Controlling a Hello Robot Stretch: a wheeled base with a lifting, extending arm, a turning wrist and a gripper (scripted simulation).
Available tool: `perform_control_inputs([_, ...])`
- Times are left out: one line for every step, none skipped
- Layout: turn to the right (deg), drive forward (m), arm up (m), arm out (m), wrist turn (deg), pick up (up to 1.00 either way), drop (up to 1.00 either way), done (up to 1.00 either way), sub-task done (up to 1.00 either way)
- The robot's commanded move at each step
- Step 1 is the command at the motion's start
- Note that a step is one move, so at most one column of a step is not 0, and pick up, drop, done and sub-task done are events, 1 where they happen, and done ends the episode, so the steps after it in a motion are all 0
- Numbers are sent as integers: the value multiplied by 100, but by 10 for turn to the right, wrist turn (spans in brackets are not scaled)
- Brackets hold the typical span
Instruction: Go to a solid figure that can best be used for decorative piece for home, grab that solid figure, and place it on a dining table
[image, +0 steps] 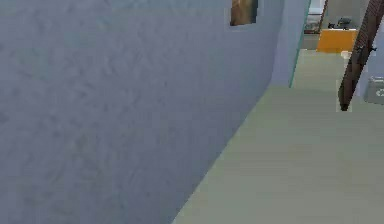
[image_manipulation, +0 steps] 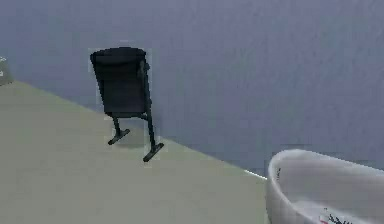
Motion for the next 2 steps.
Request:
perform_control_inputs([330,0,0,0,0,0,0,0,0])
perform_control_inputs([0,100,0,0,0,0,0,0,0])
